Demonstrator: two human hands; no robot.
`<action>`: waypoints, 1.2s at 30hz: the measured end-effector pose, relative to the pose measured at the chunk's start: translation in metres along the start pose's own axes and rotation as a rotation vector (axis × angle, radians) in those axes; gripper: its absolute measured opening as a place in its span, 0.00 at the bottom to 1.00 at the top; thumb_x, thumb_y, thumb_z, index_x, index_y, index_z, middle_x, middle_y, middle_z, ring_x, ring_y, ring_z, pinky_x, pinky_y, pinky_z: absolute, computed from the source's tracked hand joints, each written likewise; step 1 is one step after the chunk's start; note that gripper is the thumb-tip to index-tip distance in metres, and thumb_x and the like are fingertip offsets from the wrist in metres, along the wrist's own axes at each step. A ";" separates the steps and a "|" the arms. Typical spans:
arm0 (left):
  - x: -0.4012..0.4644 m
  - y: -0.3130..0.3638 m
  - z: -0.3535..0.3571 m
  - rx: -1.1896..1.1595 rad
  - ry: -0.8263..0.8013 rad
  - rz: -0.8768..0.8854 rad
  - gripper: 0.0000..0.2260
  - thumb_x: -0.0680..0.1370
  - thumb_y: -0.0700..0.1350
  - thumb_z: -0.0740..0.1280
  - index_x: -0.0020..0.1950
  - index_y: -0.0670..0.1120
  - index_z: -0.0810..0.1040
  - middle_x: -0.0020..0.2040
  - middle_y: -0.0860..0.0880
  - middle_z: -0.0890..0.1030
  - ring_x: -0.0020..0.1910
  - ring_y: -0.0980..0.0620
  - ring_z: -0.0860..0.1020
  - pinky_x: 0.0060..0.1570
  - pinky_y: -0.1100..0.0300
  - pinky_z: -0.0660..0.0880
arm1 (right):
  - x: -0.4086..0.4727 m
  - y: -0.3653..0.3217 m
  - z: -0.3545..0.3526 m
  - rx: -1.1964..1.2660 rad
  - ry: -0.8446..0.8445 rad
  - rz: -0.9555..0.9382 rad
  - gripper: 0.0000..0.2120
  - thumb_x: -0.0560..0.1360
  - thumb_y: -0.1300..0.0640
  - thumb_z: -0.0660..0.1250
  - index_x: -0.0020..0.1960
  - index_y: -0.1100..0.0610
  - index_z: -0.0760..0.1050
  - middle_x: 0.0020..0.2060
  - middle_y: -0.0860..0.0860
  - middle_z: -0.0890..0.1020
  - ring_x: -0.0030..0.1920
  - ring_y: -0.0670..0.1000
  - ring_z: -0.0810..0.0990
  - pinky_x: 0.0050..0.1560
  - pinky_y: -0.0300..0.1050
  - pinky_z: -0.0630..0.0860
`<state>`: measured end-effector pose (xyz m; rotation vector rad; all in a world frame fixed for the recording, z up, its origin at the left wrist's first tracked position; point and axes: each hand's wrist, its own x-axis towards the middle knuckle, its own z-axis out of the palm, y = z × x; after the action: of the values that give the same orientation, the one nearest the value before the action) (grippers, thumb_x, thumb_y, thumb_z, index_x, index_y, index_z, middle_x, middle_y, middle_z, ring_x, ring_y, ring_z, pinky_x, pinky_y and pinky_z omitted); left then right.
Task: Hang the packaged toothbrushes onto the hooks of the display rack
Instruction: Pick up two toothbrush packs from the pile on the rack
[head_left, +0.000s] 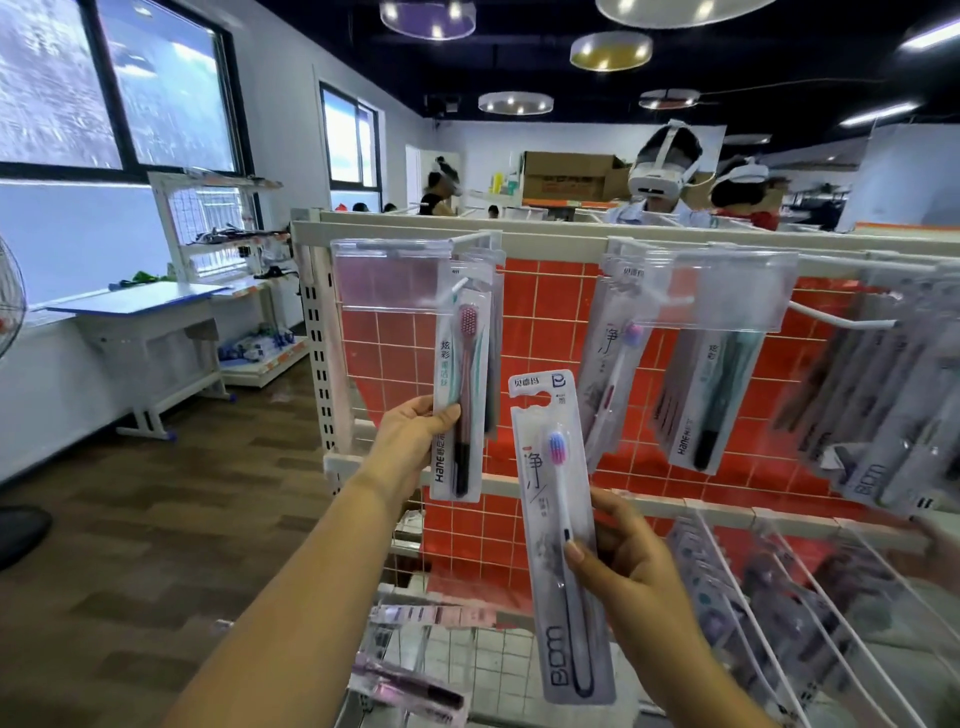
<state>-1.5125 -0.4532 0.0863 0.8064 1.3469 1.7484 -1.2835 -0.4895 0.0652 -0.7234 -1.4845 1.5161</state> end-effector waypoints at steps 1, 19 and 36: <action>0.002 0.000 0.001 -0.002 0.003 -0.006 0.05 0.75 0.36 0.66 0.47 0.45 0.78 0.41 0.49 0.82 0.39 0.53 0.80 0.36 0.61 0.75 | 0.000 0.001 0.000 0.000 0.001 0.005 0.17 0.72 0.70 0.65 0.56 0.54 0.74 0.42 0.50 0.84 0.42 0.48 0.83 0.38 0.39 0.79; -0.022 -0.011 -0.013 0.438 0.055 0.041 0.12 0.76 0.49 0.66 0.56 0.43 0.77 0.52 0.46 0.80 0.51 0.48 0.78 0.47 0.57 0.75 | -0.003 -0.001 0.006 -0.054 -0.022 -0.031 0.15 0.73 0.67 0.65 0.51 0.48 0.72 0.38 0.44 0.84 0.40 0.42 0.83 0.37 0.36 0.78; -0.117 0.007 -0.012 1.293 0.141 0.582 0.12 0.78 0.48 0.64 0.59 0.48 0.77 0.53 0.51 0.81 0.50 0.52 0.78 0.55 0.52 0.74 | -0.019 -0.006 -0.005 0.015 -0.041 -0.026 0.17 0.77 0.67 0.60 0.52 0.45 0.74 0.36 0.44 0.84 0.37 0.43 0.83 0.35 0.38 0.79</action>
<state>-1.4656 -0.5616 0.0871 1.9164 2.5358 1.1164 -1.2696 -0.5049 0.0675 -0.6655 -1.5059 1.5296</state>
